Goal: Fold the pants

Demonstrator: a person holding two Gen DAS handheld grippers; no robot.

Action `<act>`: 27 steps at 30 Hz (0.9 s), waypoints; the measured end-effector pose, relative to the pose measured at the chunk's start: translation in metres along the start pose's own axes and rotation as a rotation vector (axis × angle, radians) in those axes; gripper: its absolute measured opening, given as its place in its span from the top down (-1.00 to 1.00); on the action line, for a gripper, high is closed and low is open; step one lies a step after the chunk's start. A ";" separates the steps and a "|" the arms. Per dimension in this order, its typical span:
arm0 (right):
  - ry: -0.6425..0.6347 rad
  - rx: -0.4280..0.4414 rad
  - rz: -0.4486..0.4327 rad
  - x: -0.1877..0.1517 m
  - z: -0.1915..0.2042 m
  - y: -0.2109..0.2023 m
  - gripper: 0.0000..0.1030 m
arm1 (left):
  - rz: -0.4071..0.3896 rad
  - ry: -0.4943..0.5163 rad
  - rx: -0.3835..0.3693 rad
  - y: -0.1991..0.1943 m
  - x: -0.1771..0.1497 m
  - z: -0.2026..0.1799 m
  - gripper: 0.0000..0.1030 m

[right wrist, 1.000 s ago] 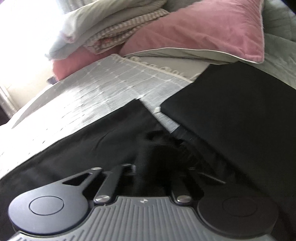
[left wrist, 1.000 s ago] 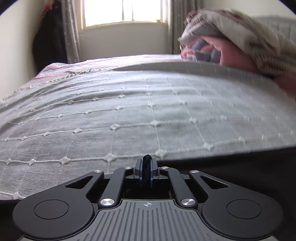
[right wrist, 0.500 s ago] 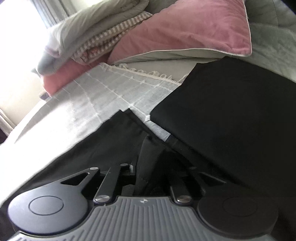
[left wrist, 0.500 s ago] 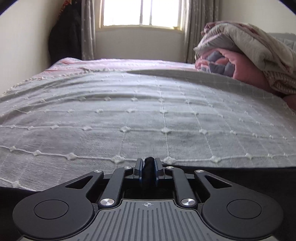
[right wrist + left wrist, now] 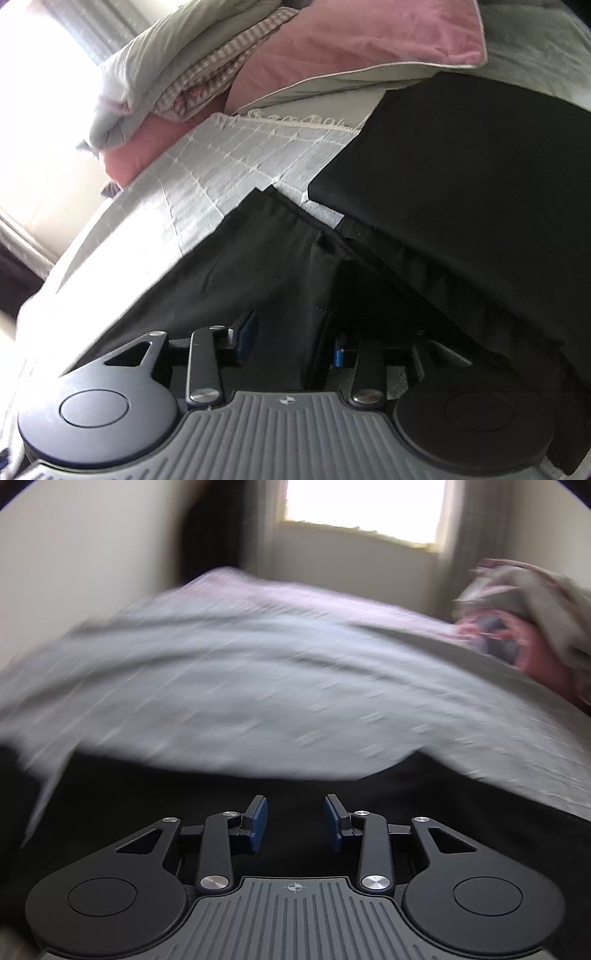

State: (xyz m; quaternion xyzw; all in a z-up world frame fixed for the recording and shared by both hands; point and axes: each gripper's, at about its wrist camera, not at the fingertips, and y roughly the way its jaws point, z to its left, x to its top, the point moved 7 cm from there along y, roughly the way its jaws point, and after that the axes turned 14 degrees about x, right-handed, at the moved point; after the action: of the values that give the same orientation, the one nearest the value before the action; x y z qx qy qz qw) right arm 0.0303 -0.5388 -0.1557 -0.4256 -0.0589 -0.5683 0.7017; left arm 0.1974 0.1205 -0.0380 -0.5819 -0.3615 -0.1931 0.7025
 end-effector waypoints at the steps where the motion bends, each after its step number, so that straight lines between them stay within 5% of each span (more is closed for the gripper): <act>1: -0.015 -0.007 0.000 -0.001 0.001 0.001 -0.70 | 0.047 -0.026 0.016 0.004 -0.009 0.017 0.36; 4: 0.012 -0.034 -0.010 0.002 -0.001 -0.002 -0.41 | 0.103 -0.067 0.014 0.010 -0.033 0.052 0.36; 5: 0.035 -0.054 -0.015 0.002 -0.004 -0.003 -0.06 | 0.079 -0.056 -0.007 0.009 -0.036 0.058 0.36; 6: 0.048 -0.070 -0.011 0.003 -0.008 -0.003 0.02 | 0.054 -0.035 -0.024 0.008 -0.038 0.062 0.36; 12: 0.025 -0.121 -0.032 0.012 -0.007 -0.011 0.02 | 0.012 -0.023 0.022 -0.008 -0.035 0.083 0.34; 16: -0.038 -0.170 -0.044 0.016 0.003 -0.013 0.03 | -0.082 0.036 0.048 -0.029 -0.032 0.078 -0.19; 18: -0.052 -0.184 -0.046 0.016 0.004 -0.012 0.03 | -0.059 0.116 0.070 -0.022 -0.041 0.067 -0.19; 20: -0.052 -0.178 -0.061 0.019 0.005 -0.015 0.03 | -0.016 0.156 0.061 -0.007 -0.051 0.062 -0.24; 27: -0.070 -0.140 -0.162 0.036 0.020 -0.042 0.03 | -0.053 0.145 -0.019 -0.024 -0.046 0.056 -0.32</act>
State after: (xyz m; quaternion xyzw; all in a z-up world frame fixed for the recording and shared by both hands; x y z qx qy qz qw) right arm 0.0154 -0.5519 -0.1011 -0.4870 -0.0775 -0.6107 0.6196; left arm 0.1344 0.1611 -0.0523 -0.5634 -0.3230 -0.2564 0.7159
